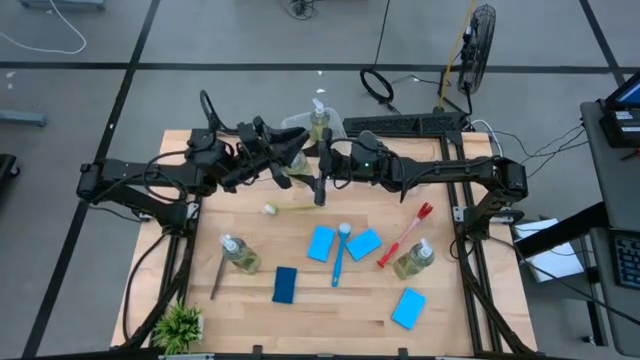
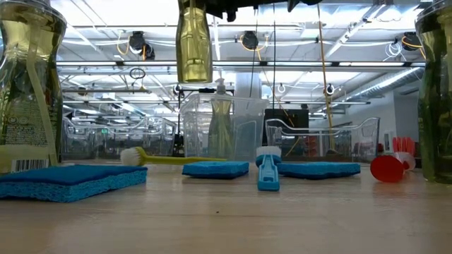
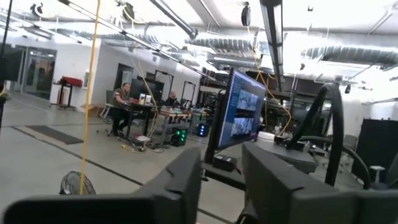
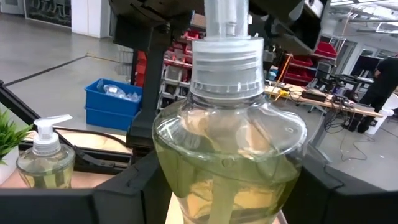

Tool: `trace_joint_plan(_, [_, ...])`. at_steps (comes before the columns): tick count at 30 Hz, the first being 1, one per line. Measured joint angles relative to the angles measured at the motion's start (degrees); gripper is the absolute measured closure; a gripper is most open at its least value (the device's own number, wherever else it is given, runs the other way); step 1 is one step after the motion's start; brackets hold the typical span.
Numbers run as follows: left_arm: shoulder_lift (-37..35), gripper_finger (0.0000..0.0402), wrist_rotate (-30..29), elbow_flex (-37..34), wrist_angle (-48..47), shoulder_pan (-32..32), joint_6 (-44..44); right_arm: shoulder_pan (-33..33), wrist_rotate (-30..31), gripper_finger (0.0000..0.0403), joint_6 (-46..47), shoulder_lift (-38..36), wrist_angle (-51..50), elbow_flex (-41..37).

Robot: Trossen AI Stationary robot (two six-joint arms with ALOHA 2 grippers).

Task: Pick & Place Kitchen Sink Supplies
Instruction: Put the yellow dish soap into the white bin

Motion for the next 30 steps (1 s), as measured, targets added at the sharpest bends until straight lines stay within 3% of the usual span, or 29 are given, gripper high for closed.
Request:
trace_joint_plan(7, [-1.95, 0.0178, -3.75, 0.02, -1.29, 0.00, 2.50, -0.32, 3.36, 0.0199, -0.95, -0.66, -0.26, 0.00])
trace_joint_plan(13, [-4.98, 0.0126, -6.10, 0.02, -4.81, -0.04, 4.65, -2.27, 3.33, 0.0199, -0.99, -1.51, -0.05, 0.00])
trace_joint_plan(21, [-9.80, 0.0093, -11.05, 0.02, -13.91, -0.55, 5.66, -7.71, 5.08, 0.0199, -0.80, -2.29, 1.39, 0.02])
trace_joint_plan(30, [-11.74, 0.0088, -12.17, 0.00, -24.44, -0.59, 5.73, -12.86, 3.05, 0.0199, 7.50, -1.71, 6.98, 0.02])
